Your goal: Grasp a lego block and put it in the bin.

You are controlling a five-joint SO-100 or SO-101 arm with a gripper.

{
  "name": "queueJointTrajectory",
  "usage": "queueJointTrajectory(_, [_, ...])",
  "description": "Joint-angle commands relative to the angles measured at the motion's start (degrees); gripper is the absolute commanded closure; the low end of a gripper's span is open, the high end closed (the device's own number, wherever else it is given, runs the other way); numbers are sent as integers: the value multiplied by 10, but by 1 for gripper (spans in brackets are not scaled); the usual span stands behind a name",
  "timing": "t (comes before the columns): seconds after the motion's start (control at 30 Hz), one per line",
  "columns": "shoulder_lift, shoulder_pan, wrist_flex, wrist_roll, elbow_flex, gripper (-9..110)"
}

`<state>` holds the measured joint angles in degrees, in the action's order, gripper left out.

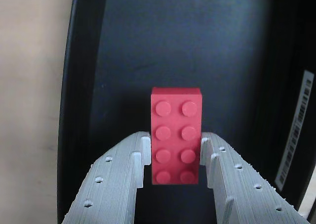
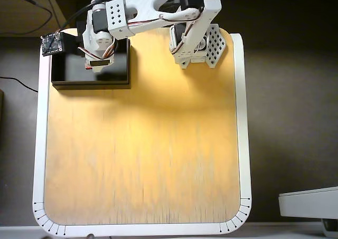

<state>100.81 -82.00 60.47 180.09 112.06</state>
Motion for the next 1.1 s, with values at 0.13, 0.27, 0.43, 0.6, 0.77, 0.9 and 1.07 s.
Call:
queueJointTrajectory(0.13, [11,3,-12,29,-79,92])
queueJointTrajectory(0.27, [26,-6,8,54,-80,90])
queueJointTrajectory(0.43, [66,-18,52,83,-80,89])
queueJointTrajectory(0.6, [128,-17,91,85,-80,82])
queueJointTrajectory(0.77, [182,-7,130,87,-80,79])
queueJointTrajectory(0.9, [209,20,134,59,-81,79])
queueJointTrajectory(1.07, [220,98,134,-19,-127,72])
